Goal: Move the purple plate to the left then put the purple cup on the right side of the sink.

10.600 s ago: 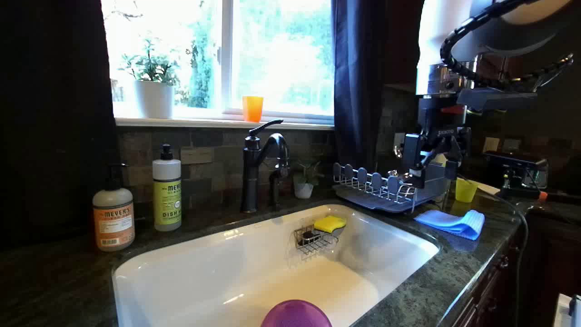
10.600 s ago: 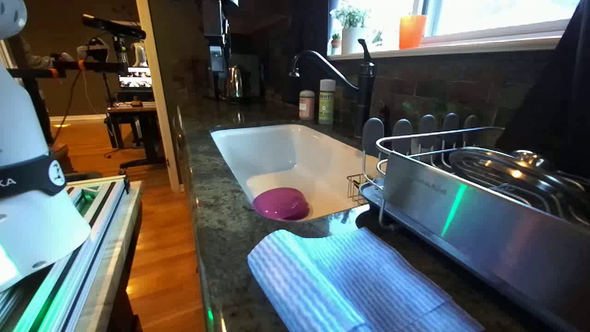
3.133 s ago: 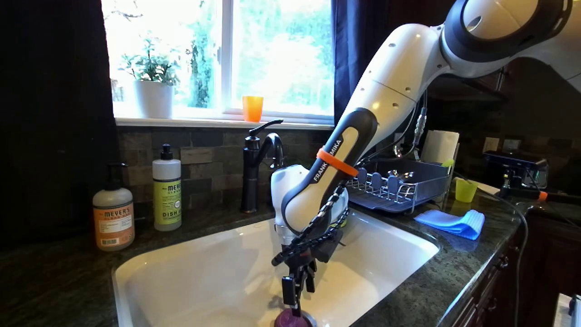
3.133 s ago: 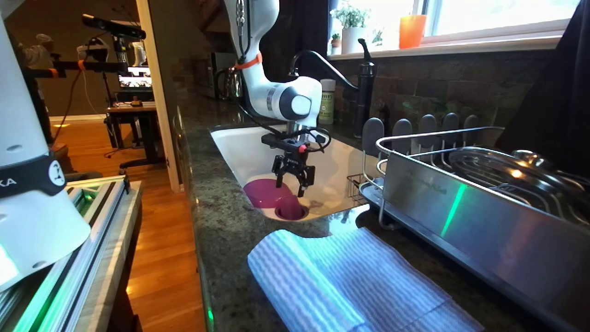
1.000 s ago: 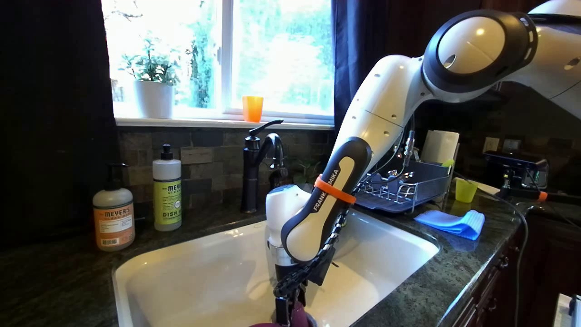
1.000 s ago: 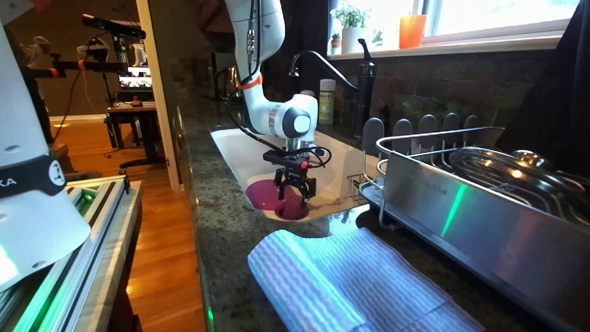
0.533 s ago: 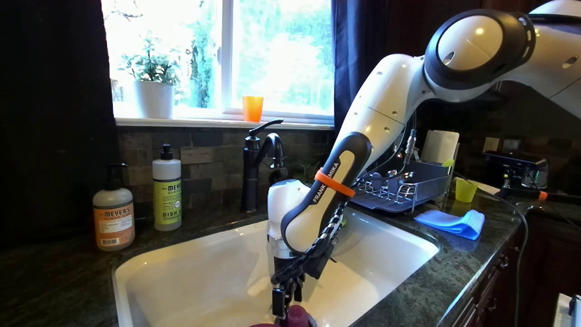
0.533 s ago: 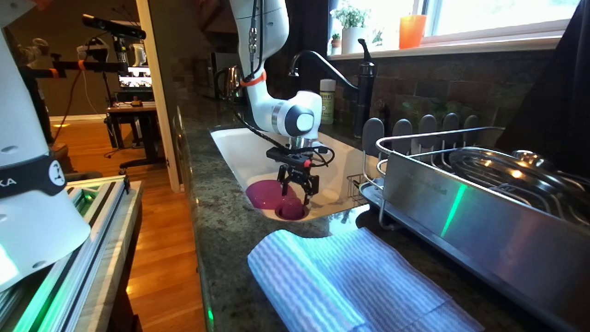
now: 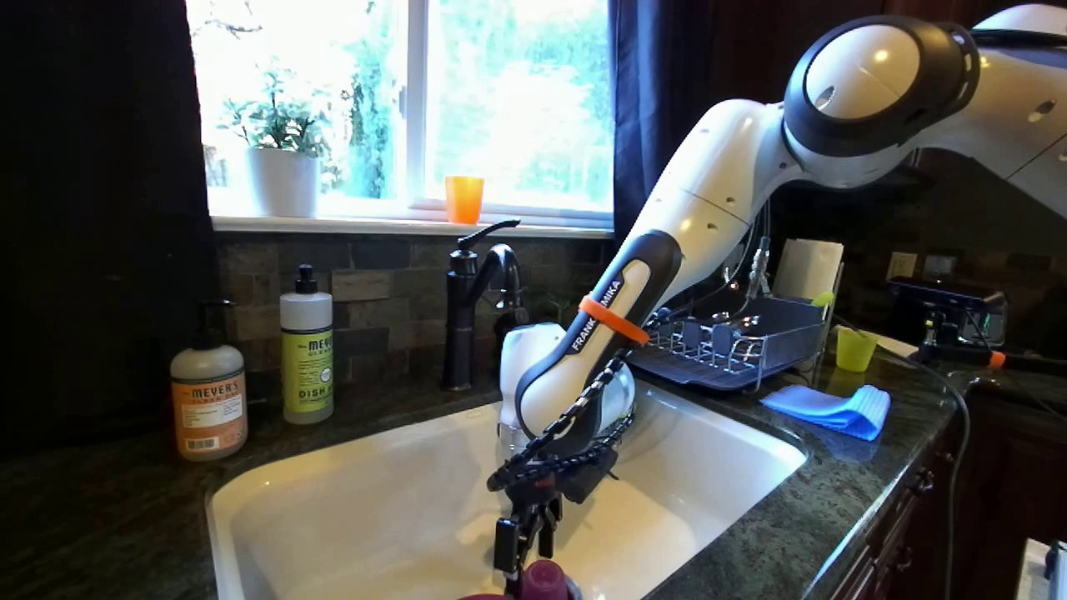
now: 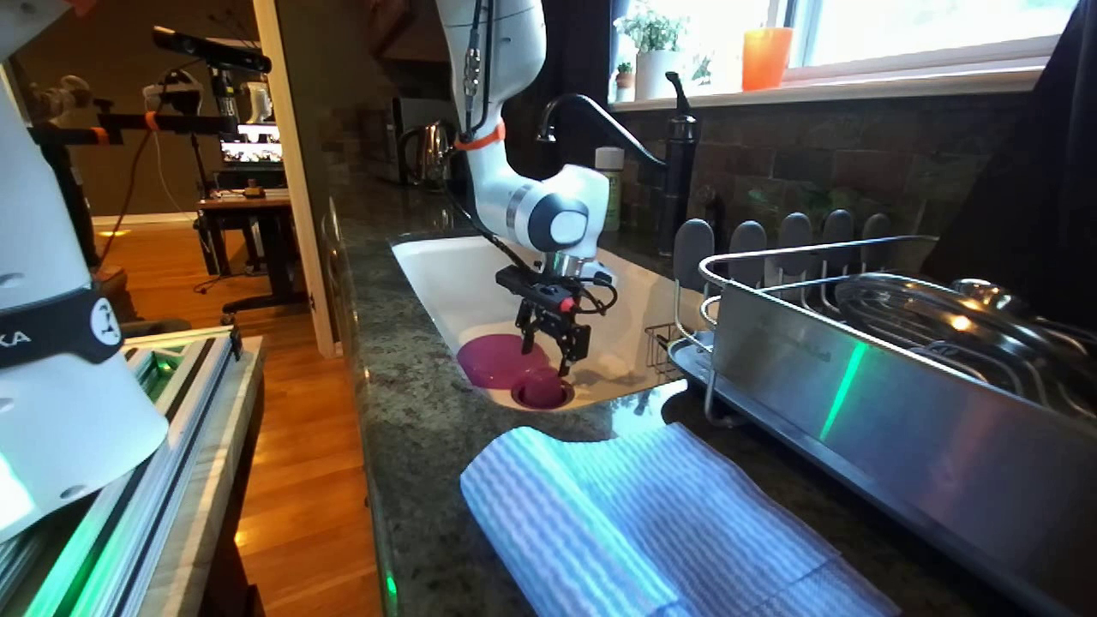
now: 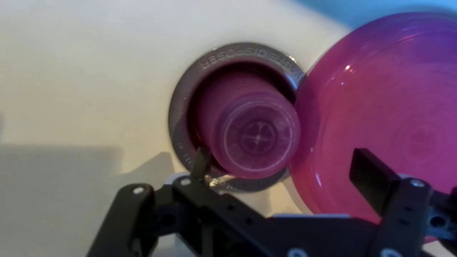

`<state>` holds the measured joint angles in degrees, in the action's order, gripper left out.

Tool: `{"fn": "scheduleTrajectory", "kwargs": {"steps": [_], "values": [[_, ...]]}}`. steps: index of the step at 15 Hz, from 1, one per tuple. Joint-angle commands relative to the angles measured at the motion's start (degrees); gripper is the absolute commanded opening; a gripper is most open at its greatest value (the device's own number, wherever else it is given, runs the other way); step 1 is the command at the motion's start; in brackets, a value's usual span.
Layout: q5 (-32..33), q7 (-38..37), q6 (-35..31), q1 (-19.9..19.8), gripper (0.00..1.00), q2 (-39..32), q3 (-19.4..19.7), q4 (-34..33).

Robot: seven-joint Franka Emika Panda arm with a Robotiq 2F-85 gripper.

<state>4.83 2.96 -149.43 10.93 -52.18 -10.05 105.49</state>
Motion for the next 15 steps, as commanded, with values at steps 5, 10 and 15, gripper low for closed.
{"fn": "scheduleTrajectory", "kwargs": {"steps": [5,10,15], "values": [[-2.8,-0.2,0.6,-1.5,1.00,0.7,0.2,2.3],[-2.7,-1.3,-0.2,-1.1,0.66,0.4,1.4,2.3],[-2.3,-1.5,-1.5,-0.5,0.41,-0.2,2.0,1.8]]}}
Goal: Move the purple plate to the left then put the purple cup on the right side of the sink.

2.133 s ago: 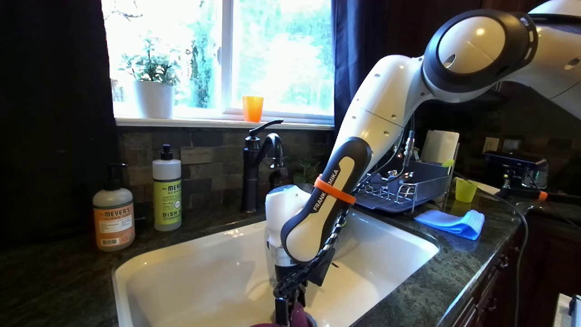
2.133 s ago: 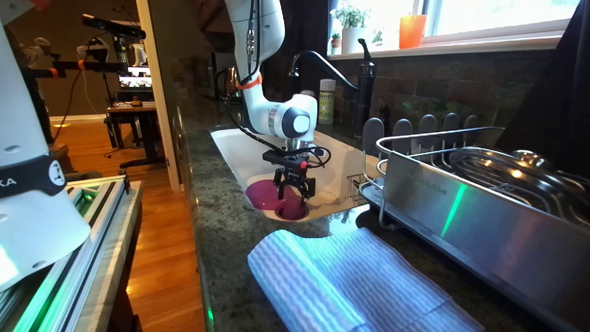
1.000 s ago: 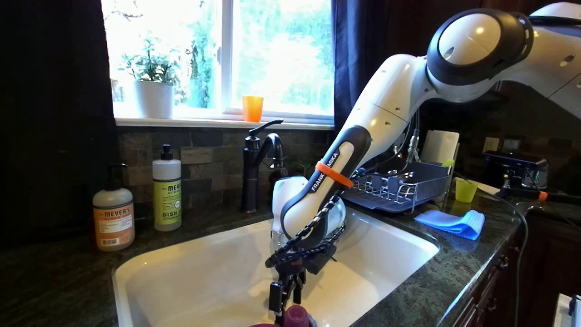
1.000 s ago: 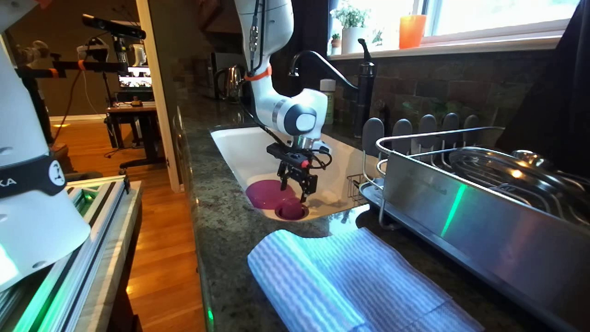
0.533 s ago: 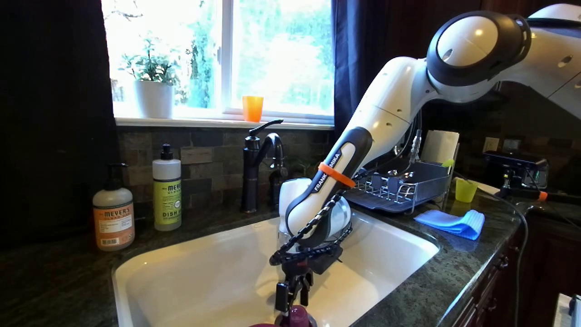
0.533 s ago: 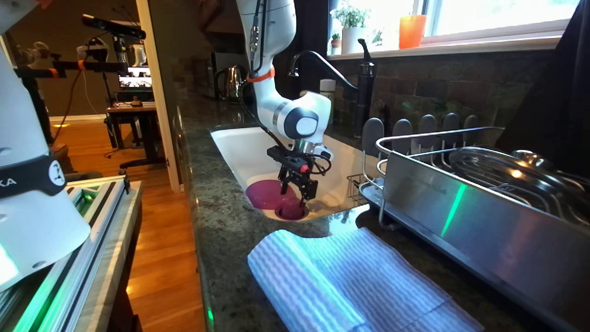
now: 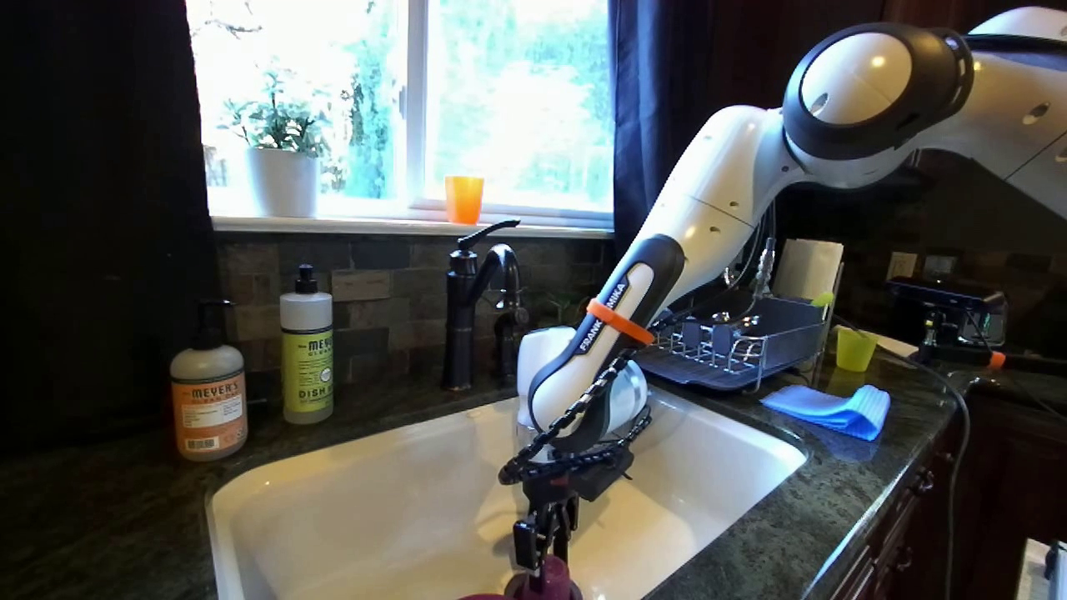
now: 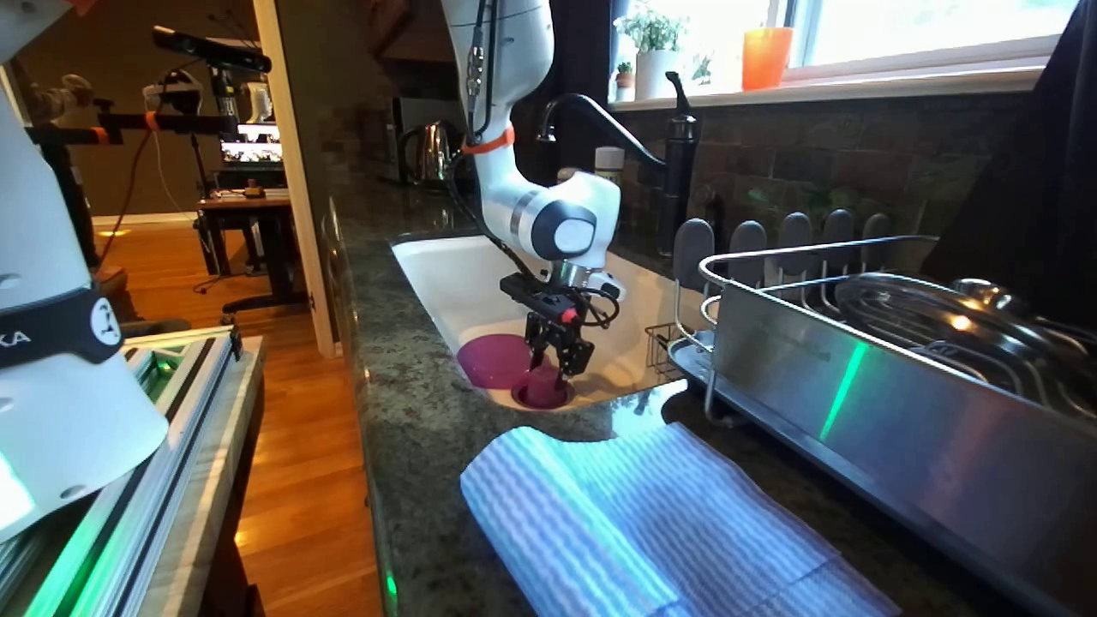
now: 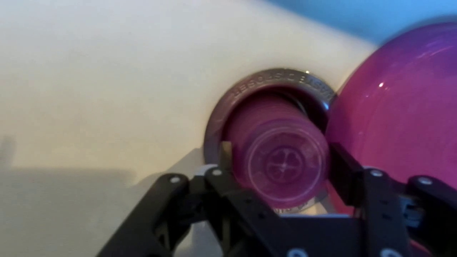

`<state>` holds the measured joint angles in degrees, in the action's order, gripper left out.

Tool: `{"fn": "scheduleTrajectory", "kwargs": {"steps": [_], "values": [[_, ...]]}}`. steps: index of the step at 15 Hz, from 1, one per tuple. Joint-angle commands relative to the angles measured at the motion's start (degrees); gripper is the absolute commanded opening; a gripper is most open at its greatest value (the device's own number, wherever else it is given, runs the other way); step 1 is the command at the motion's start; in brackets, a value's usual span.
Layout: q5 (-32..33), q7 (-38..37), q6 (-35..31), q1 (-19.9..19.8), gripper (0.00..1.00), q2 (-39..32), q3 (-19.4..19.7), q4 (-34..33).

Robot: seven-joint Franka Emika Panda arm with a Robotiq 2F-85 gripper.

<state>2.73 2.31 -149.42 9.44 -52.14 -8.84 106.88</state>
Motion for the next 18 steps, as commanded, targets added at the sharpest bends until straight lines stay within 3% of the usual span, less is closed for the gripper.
{"fn": "scheduleTrajectory", "kwargs": {"steps": [1,4,7,12,15,18], "values": [[-0.1,-0.7,-1.7,1.0,0.41,-0.3,0.7,0.4],[-0.2,0.1,-2.0,0.6,0.41,1.7,-0.2,1.9],[-0.8,4.3,-3.2,-2.7,0.41,8.2,-3.0,7.9],[-3.9,10.6,4.1,-9.5,0.41,20.3,-5.7,16.0],[-5.4,10.9,7.9,-11.0,0.41,25.7,-3.5,18.9],[-3.4,7.9,6.0,-10.3,0.41,28.1,0.9,20.8]]}}
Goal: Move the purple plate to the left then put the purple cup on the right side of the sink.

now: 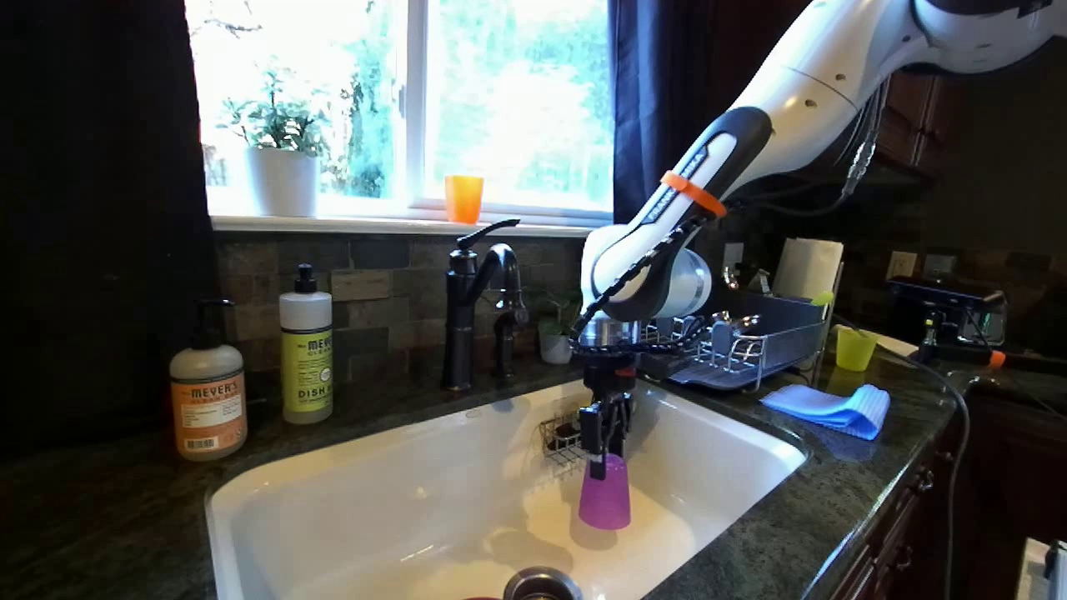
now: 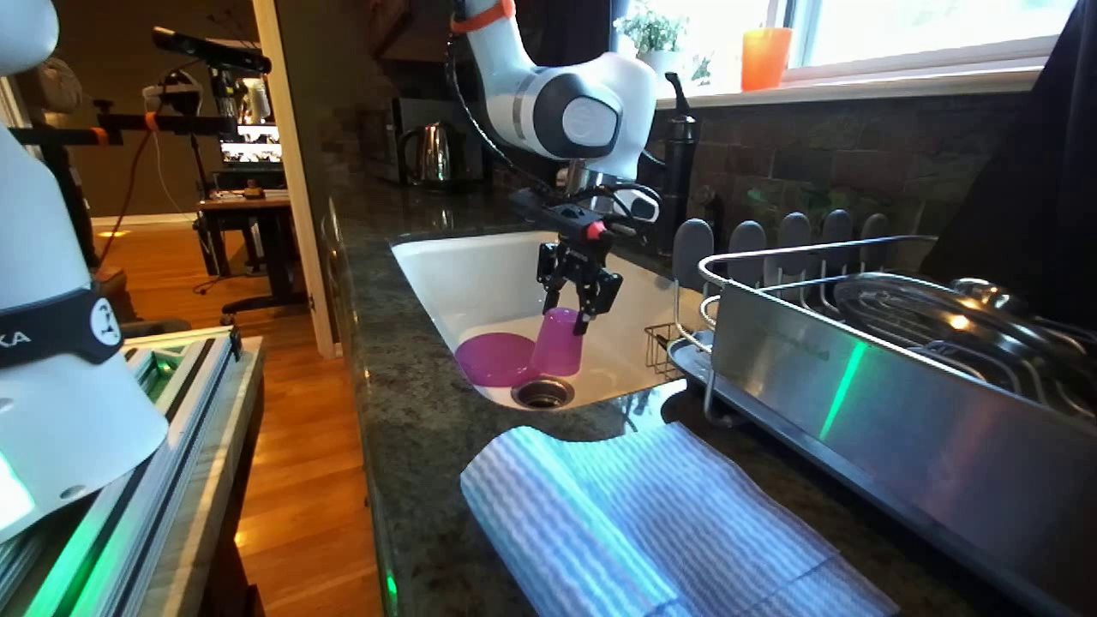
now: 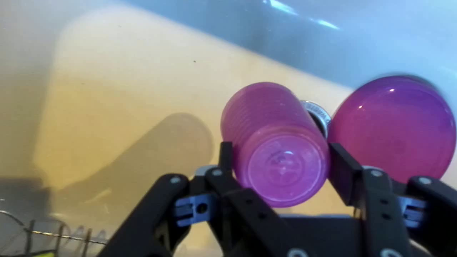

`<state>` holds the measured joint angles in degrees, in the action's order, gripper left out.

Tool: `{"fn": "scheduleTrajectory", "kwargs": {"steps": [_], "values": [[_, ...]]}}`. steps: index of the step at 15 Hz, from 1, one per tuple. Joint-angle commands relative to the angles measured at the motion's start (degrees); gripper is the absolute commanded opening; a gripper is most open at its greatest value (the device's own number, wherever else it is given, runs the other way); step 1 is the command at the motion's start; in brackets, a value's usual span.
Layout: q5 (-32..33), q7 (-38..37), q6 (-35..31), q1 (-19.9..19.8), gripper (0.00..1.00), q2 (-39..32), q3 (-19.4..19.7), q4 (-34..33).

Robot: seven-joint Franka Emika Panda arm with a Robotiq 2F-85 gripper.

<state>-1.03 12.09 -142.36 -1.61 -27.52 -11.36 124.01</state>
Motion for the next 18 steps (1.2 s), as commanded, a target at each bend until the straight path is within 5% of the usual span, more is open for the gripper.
{"fn": "scheduleTrajectory", "kwargs": {"steps": [1,10,14,15,18], "values": [[0.0,-2.0,-1.7,0.5,0.41,3.3,4.1,4.1],[-0.2,-5.4,-18.9,0.8,0.41,-4.8,7.4,6.6],[-0.1,-7.8,-21.5,0.8,0.41,-8.2,8.4,6.4],[-0.1,-8.4,-21.9,0.9,0.91,-8.7,8.8,6.4],[0.3,-10.0,-23.5,1.6,1.00,-7.7,10.1,7.5]]}}
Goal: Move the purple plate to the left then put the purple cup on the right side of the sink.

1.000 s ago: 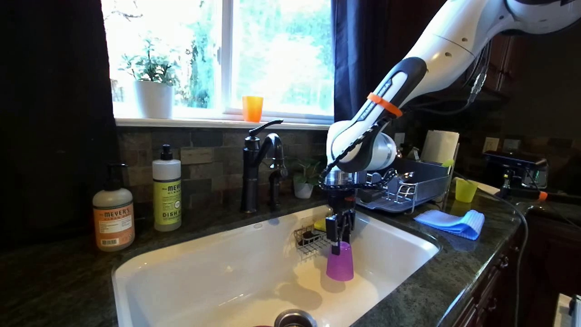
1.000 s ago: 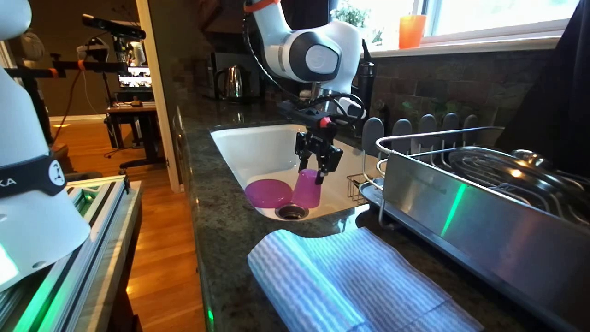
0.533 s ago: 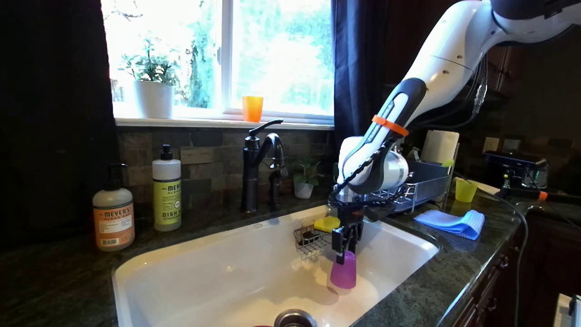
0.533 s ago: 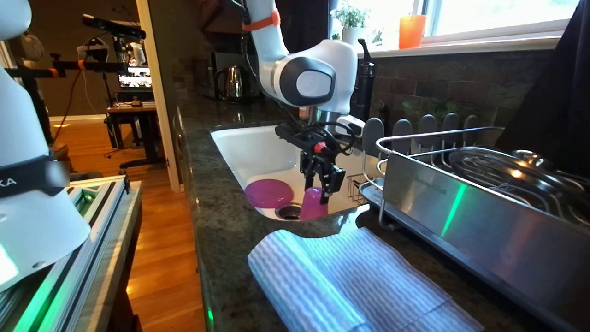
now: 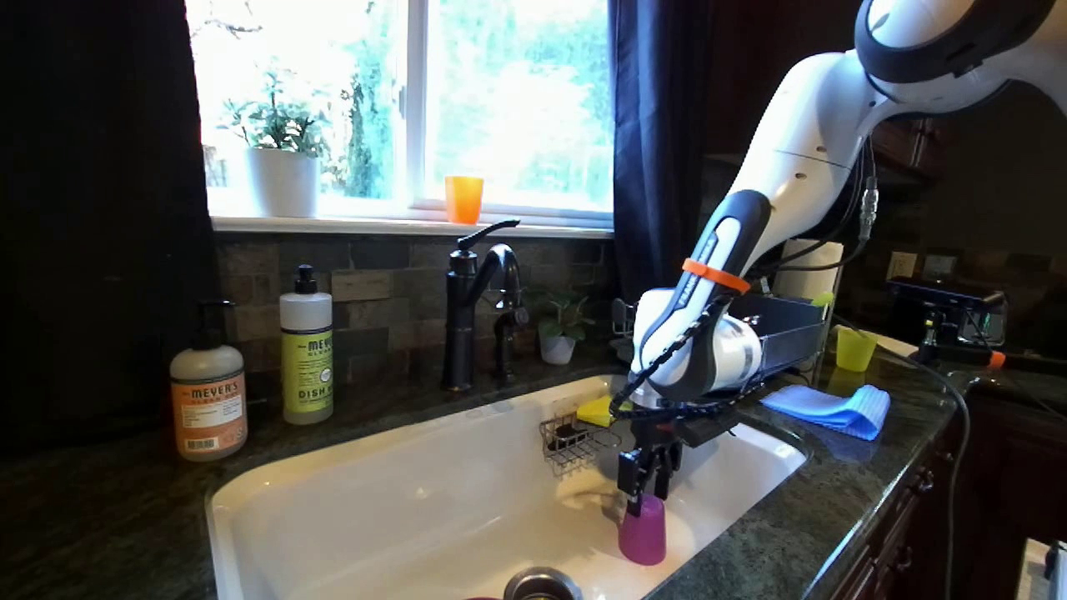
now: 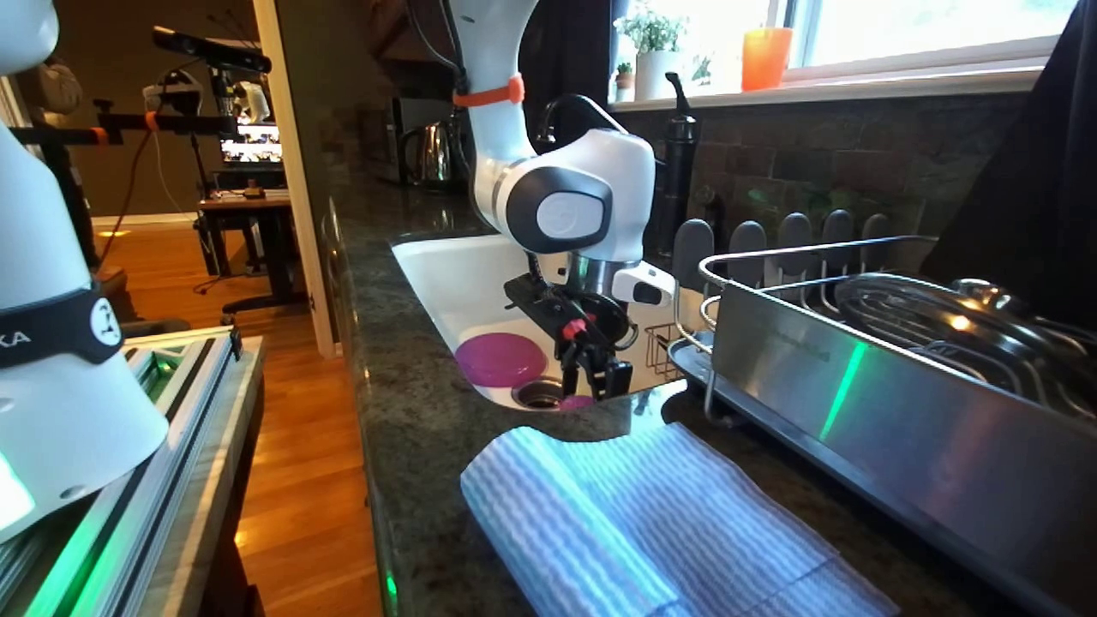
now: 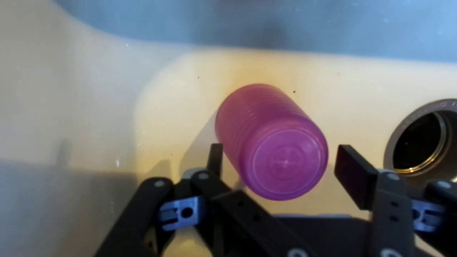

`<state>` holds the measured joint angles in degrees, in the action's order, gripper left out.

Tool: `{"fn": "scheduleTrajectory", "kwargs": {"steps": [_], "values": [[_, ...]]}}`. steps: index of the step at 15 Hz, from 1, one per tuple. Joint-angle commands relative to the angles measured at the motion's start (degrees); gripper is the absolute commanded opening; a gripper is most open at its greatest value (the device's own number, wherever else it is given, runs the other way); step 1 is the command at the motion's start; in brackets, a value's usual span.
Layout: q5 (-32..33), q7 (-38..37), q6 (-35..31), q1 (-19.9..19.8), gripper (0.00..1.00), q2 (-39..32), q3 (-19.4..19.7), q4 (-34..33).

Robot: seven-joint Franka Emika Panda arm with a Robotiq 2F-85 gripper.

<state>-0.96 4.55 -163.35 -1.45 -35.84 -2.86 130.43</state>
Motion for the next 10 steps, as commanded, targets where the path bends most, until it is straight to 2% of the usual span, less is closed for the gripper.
{"fn": "scheduleTrajectory", "kwargs": {"steps": [1,3,5,9,10], "values": [[0.4,-3.0,-3.0,1.9,1.00,1.4,2.1,1.6],[1.0,-3.9,-4.0,3.0,1.00,4.1,3.1,3.2],[0.8,-3.7,-4.4,3.0,1.00,7.3,2.5,5.0],[-0.1,-1.0,-3.9,1.5,1.00,13.0,-1.2,7.8],[-0.7,0.8,-4.4,0.4,1.00,14.2,-3.2,8.6]]}}
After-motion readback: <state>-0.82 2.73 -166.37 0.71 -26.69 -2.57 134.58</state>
